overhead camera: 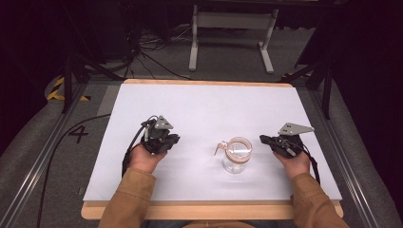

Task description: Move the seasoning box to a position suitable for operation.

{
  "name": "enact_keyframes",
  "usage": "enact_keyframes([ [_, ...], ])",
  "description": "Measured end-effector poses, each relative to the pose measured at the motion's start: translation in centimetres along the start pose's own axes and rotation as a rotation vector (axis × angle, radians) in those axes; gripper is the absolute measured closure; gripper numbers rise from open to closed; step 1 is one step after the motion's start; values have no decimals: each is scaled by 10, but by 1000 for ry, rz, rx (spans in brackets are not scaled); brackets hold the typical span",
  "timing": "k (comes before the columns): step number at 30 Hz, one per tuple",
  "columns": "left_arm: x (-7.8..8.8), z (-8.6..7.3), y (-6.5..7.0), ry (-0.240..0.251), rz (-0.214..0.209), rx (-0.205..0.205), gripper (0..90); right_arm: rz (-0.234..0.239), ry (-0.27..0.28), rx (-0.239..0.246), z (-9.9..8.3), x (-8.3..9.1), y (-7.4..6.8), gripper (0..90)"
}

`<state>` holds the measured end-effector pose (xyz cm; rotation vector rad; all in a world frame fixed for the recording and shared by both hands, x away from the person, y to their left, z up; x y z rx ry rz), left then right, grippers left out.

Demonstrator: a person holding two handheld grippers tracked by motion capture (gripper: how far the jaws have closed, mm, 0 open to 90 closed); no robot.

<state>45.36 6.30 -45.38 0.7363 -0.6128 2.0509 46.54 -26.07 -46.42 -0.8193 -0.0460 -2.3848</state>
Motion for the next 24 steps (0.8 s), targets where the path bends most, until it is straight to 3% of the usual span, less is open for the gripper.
enact_keyframes([
  [8,6,21,23,21,-72,-74,845,52,-20,-17,-6,-2,-5,898],
  [14,5,37,45,46,-130,-130,844,80,-55,35,-13,-4,-19,898],
  [17,-4,42,64,6,-152,-235,847,91,-75,69,-16,-6,-28,897],
  [20,-9,46,75,2,-189,-246,849,108,-86,73,-18,-9,-33,897],
  [24,-11,45,74,-5,-194,-233,848,117,-114,91,-24,-13,-39,897],
])
Point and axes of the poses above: each handheld gripper's, and its own axes: x roughly backward along the jaws, z roughly out of its top, y roughly to its right, the point moved 10 cm from there along -x, roughly forward along the jaws, and after that the axes turned 15 degrees about -x, right-handed, at the moved point
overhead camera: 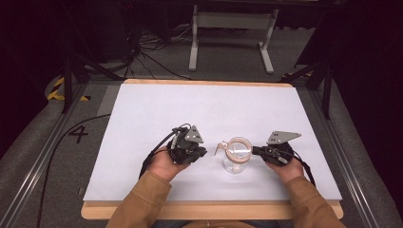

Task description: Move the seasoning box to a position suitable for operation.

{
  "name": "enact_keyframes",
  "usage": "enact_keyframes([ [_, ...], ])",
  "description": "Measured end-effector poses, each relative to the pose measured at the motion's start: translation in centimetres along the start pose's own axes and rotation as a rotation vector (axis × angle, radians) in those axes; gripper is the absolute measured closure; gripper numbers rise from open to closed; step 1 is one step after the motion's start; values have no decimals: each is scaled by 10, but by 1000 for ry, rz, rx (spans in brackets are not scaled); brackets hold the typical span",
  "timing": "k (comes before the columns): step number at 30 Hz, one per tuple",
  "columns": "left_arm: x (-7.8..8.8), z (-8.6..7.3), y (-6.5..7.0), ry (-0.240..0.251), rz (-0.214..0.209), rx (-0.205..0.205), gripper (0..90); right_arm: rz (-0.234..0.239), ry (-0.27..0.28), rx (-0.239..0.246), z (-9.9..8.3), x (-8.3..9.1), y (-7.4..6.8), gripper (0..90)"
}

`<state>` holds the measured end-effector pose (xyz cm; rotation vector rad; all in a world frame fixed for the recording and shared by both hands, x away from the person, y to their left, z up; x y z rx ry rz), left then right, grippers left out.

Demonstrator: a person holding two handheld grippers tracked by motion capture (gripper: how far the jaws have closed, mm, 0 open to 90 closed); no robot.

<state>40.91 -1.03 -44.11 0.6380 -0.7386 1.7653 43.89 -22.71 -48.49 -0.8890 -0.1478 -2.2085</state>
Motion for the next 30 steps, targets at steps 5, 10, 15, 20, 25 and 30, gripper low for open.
enact_keyframes([
  [5,0,-3,-3,13,-11,37,847,13,-23,28,-4,-4,-9,897],
  [10,-3,-5,-6,8,-14,52,821,9,-29,34,-5,-4,-12,897],
  [15,-6,-9,-8,-2,-26,60,821,0,-31,36,-6,-5,-13,898],
  [20,-12,-12,-7,-33,-50,53,827,14,-42,48,-9,-6,-17,898],
  [25,-17,-15,-6,-48,-63,59,834,32,-51,52,-11,-8,-25,898],
  [30,-24,-20,-7,-69,-78,64,848,48,-69,73,-14,-12,-33,898],
])
Point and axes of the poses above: each handheld gripper's, and its own axes: x roughly backward along the jaws, z roughly out of its top, y roughly to its right, the point moved 10 cm from there along -x, roughly forward along the jaws, and after that the axes turned 15 degrees about -x, right-handed, at the moved point
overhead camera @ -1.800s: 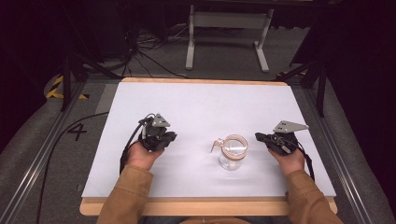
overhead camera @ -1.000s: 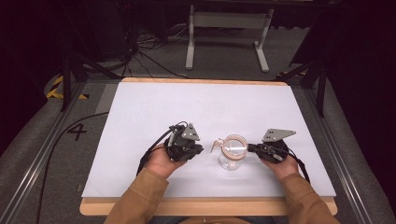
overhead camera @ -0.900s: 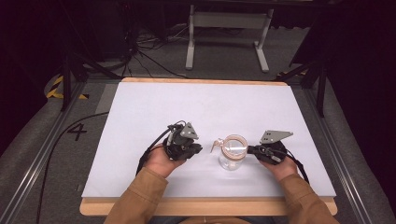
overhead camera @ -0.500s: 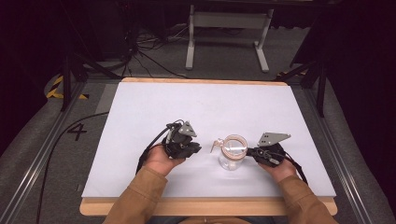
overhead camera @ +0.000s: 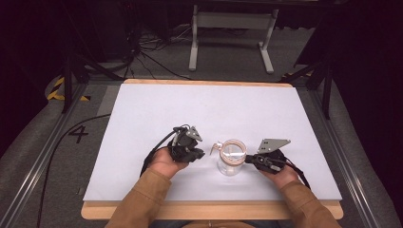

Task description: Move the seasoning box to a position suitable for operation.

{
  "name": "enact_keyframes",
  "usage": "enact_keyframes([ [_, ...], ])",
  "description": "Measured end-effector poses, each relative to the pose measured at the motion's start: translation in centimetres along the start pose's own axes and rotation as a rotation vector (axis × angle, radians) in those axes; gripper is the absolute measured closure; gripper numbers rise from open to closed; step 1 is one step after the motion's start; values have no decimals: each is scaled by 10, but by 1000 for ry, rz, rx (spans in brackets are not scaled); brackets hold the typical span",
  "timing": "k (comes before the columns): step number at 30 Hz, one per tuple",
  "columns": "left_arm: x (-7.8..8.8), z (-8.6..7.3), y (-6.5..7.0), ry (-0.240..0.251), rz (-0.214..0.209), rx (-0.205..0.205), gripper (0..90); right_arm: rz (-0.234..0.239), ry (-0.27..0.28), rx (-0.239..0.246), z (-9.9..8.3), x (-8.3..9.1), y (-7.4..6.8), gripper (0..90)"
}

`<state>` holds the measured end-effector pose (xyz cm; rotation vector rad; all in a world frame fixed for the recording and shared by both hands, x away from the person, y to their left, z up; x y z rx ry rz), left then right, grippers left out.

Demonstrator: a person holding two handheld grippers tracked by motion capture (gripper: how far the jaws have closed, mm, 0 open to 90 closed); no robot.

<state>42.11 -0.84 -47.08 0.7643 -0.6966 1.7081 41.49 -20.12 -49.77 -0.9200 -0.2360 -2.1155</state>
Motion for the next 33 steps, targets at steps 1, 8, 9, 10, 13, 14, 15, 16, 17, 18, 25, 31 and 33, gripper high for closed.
enact_keyframes([
  [1,-1,-1,-2,-2,10,12,862,1,-4,0,-1,-1,-1,898],
  [8,-4,-3,-6,-11,9,27,891,32,-26,51,-4,-7,-20,898],
  [9,-5,-2,-6,-3,10,37,891,34,-30,64,-4,-7,-23,898],
  [10,-5,-2,-7,-2,15,35,891,48,-33,81,-5,-7,-28,898],
  [13,-7,-3,-9,-9,21,46,892,50,-39,122,-5,-7,-32,898],
  [14,-8,-3,-9,-7,32,51,892,58,-34,119,-5,-6,-33,898],
  [15,-8,-2,-10,-4,39,52,891,64,-27,114,-4,-4,-33,898],
  [16,-9,-1,-12,4,49,57,891,65,-22,115,-3,-4,-33,898],
  [17,-10,0,-12,5,58,67,892,60,-20,116,-3,-3,-32,898],
  [18,-12,0,-13,4,67,66,892,57,-17,113,-3,-2,-32,898],
  [25,-12,3,-13,14,52,62,895,43,-14,103,-6,2,-26,898],
  [31,-9,4,-12,5,47,50,895,41,-10,104,-7,3,-25,898],
  [33,-9,4,-12,3,37,42,895,40,-9,103,-7,3,-25,898],
])
Point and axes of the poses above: each handheld gripper's, and its own axes: x roughly backward along the jaws, z roughly out of its top, y roughly to its right, the point moved 10 cm from there along -x, roughly forward along the jaws, and after that the axes turned 15 degrees about -x, right-handed, at the moved point
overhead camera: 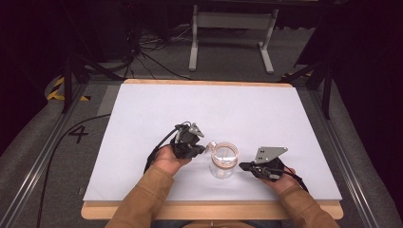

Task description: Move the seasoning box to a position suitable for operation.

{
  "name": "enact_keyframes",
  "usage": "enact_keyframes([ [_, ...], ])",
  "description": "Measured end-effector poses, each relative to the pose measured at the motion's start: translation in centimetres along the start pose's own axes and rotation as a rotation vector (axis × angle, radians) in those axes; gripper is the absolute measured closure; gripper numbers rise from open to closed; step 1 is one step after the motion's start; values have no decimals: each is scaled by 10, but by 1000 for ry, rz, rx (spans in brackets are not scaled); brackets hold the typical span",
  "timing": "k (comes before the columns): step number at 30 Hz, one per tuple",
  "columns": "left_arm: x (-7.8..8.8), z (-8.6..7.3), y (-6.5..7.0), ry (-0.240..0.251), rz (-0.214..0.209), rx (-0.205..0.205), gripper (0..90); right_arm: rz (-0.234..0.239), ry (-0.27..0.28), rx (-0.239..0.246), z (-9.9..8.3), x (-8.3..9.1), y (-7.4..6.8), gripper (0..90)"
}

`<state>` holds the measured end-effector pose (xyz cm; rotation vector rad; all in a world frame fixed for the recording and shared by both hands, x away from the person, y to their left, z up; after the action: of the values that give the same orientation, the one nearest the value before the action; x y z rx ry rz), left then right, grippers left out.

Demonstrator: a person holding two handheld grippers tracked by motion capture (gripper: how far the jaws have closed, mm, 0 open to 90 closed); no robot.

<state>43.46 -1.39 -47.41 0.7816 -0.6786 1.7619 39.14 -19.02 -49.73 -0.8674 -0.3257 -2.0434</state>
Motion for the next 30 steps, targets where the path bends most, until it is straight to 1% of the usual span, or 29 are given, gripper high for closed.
enact_keyframes([
  [1,0,-1,1,-6,-10,-6,895,-3,0,1,0,0,0,897],
  [2,0,0,3,-6,-22,-3,895,-1,0,0,0,0,0,897],
  [3,0,0,2,-3,-19,-15,895,-1,1,1,0,1,0,897],
  [4,0,0,2,-11,-19,-21,895,0,2,-1,0,1,0,897],
  [5,0,0,2,-13,-13,-22,894,-1,2,-1,0,1,0,897],
  [6,-1,0,2,-20,-8,-35,893,-2,2,0,-1,1,0,897],
  [8,-2,1,2,-22,3,-34,891,-3,2,0,-1,0,1,897],
  [11,-3,2,1,-23,22,-42,892,-3,2,-1,-1,1,1,897],
  [13,-4,3,0,-25,24,-40,892,-5,3,0,-1,1,0,897],
  [18,-9,6,-4,-16,34,-58,894,-16,6,0,-4,4,1,897],
  [19,-10,6,-5,-22,32,-63,893,-18,9,-5,-5,5,1,897],
  [21,-12,9,-8,-14,35,-64,894,-26,10,-13,-7,8,3,897],
  [24,-17,12,-12,-10,23,-73,894,-38,12,-25,-12,12,4,897],
  [25,-17,12,-12,-10,23,-73,895,-45,12,-28,-14,15,6,897],
  [26,-19,13,-13,-10,17,-64,895,-45,12,-28,-14,15,6,897],
  [27,-23,16,-16,-1,12,-73,895,-50,15,-42,-17,18,6,896],
  [28,-23,16,-16,-1,12,-73,895,-50,15,-42,-17,18,6,896],
  [30,-26,17,-18,0,-2,-71,895,-58,19,-47,-20,22,7,896],
])
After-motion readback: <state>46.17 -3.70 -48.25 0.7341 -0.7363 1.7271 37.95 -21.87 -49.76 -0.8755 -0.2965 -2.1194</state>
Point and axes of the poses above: each handheld gripper's, and its own axes: x roughly backward along the jaws, z roughly out of its top, y roughly to its right, the point moved 10 cm from there along -x, roughly forward along the jaws, and after that the axes turned 15 degrees about -x, right-handed, at the moved point
